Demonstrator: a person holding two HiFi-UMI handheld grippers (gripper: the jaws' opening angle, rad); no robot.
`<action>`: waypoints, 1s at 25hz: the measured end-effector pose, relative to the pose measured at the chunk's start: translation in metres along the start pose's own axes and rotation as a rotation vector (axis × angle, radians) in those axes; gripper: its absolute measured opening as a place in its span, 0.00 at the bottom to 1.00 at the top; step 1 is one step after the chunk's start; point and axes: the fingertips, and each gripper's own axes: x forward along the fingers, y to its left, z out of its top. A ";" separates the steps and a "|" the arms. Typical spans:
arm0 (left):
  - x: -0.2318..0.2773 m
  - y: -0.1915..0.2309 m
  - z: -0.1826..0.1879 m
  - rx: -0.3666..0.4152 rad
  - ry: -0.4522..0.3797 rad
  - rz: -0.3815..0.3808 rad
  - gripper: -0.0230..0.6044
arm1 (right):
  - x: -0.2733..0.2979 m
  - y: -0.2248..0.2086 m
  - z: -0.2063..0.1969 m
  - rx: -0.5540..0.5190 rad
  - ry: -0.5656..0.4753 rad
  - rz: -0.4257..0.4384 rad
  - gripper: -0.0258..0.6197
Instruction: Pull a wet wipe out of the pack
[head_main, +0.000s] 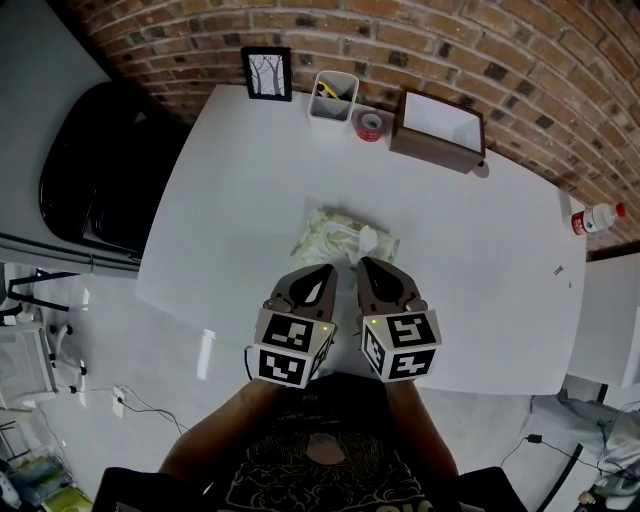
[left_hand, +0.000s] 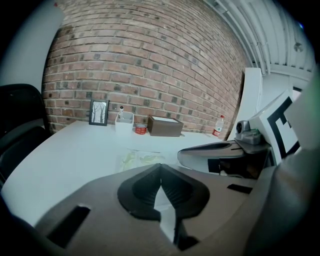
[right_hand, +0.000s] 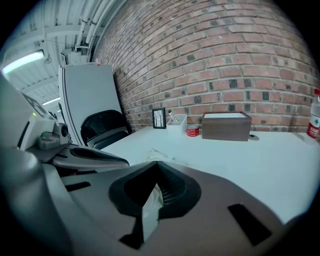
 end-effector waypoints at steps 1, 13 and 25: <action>-0.001 0.000 0.001 -0.002 -0.004 0.001 0.06 | -0.001 0.001 0.001 -0.002 -0.005 0.001 0.06; -0.013 0.002 0.014 0.008 -0.043 0.009 0.06 | -0.008 0.014 0.026 -0.046 -0.047 0.011 0.06; -0.022 -0.004 0.028 0.018 -0.088 -0.004 0.06 | -0.020 0.025 0.052 -0.106 -0.092 0.001 0.06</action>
